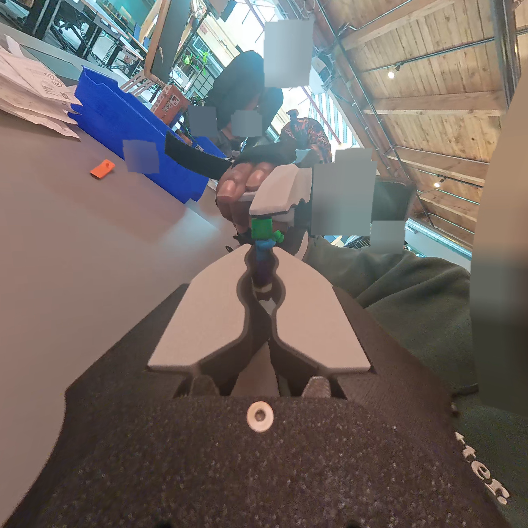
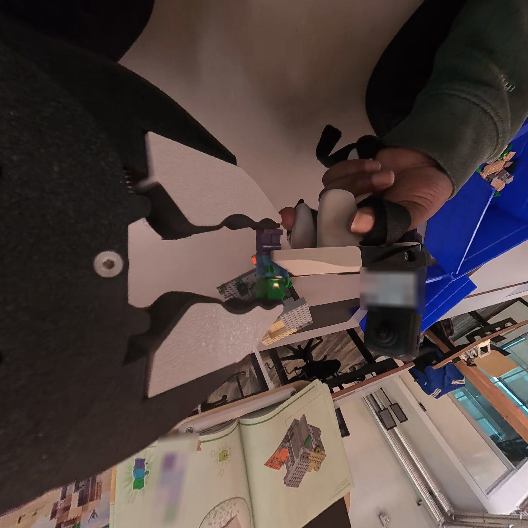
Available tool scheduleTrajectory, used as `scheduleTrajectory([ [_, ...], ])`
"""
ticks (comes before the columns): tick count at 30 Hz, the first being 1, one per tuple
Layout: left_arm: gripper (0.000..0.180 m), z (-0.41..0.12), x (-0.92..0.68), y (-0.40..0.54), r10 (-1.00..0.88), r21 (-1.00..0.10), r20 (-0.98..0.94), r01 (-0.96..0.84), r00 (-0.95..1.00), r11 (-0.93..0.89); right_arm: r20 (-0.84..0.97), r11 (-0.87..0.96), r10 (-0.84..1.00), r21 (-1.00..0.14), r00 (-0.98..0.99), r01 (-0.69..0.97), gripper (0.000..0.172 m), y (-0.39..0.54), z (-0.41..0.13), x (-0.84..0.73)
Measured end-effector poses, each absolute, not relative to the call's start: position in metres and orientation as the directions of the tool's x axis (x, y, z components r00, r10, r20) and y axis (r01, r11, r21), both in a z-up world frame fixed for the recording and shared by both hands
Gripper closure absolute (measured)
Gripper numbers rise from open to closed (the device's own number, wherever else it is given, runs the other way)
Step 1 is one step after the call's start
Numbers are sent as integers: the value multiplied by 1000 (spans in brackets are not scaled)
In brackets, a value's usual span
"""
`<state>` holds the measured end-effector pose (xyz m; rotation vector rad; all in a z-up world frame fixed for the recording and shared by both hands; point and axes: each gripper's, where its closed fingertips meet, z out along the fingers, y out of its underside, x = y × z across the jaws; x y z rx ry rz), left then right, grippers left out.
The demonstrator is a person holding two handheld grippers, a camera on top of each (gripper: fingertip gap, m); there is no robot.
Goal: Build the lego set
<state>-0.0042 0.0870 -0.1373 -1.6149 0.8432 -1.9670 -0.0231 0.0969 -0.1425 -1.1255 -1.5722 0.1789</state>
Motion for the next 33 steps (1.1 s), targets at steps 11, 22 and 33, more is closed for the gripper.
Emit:
scheduleTrajectory([
  [11,173,-137,-7,95,-687,-700,701,0,-192,-714,607,470,767,-752,207,463,120,102,-139,-22],
  [22,172,-143,-8,102,-702,-709,693,19,-165,-705,355,255,857,-922,374,290,122,103,-156,-10],
  [33,172,-125,-9,91,-909,-907,404,80,-106,-413,-315,-306,938,-949,143,-80,157,82,-143,-25],
])
